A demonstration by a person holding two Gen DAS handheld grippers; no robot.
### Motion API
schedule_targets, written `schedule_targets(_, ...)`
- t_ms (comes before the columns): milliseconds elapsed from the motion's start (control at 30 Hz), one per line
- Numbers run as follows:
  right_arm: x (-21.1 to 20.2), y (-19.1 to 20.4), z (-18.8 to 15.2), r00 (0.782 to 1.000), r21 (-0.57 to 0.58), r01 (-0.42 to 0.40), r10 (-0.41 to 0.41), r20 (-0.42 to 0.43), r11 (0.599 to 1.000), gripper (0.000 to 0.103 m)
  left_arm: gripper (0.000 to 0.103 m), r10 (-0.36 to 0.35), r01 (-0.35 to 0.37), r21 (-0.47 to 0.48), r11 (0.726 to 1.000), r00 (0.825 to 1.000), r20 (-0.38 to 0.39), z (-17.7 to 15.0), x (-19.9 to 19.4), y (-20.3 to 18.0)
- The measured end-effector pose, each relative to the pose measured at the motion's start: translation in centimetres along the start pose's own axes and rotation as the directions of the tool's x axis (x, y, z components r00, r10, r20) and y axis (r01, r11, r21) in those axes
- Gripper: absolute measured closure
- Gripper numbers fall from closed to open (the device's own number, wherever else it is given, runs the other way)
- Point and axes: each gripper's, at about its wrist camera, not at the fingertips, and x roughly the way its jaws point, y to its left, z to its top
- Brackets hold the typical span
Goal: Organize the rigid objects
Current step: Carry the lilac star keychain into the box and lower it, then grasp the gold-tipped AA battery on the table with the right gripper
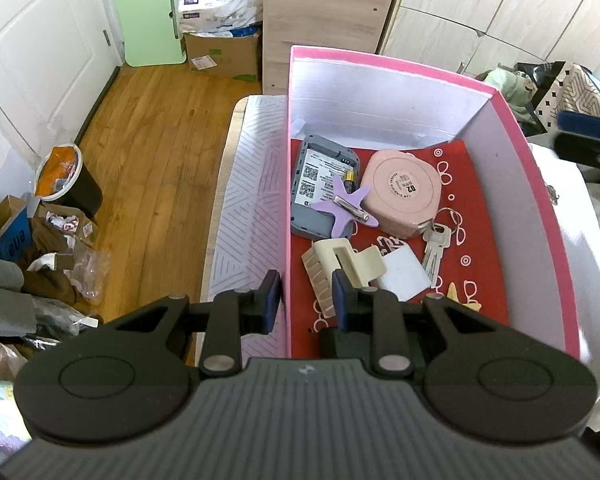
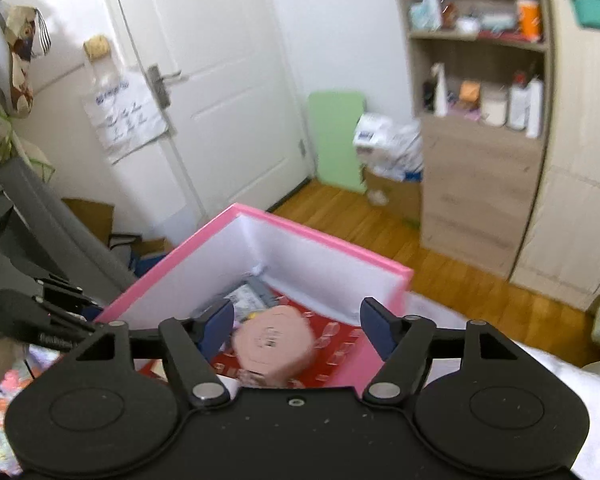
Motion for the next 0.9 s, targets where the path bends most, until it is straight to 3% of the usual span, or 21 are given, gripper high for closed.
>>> schedule_targets(167,-2.6,-3.9,-1.9,0.99,0.034,0.142,-0.143,0.014,0.989,0.028,0.078,0.011,-0.011,0.014,1.0,1.0,-0.006,0.0,0.1,-0.2)
schedule_targets(367,-4.3,-8.3,-5.5,0.968,0.154,0.247,-0.252,0.013,0.957,0.028,0.078,0.012,-0.012,0.001,1.0,1.0,-0.009,0.1,0.1,-0.2)
schedule_targets(633,-3.2,-9.6,-10.4,0.966,0.276,0.256,-0.258,-0.03,0.926,0.029,0.077,0.024,-0.024,-0.004,1.0,1.0,-0.01,0.1,0.1,-0.4)
schedule_targets(767,-2.1,-9.7,-11.6,0.962,0.288,0.269,-0.269,-0.04,0.919,0.042,0.076,0.028,-0.028,-0.002,1.0,1.0,-0.012,0.2,0.1,-0.6)
schedule_targets(833,-2.0,-10.1,-12.1,0.964,0.305,0.262,-0.261,-0.046,0.916,0.056,0.075,0.029,-0.029,0.0,1.0,0.999,-0.012,0.2,0.2,-0.6)
schedule_targets(900,-1.4,-10.8,-12.1,0.966,0.331,0.256,-0.252,-0.056,0.908,0.062,0.075,0.03,-0.03,0.0,1.0,0.999,-0.011,0.2,0.2,-0.6)
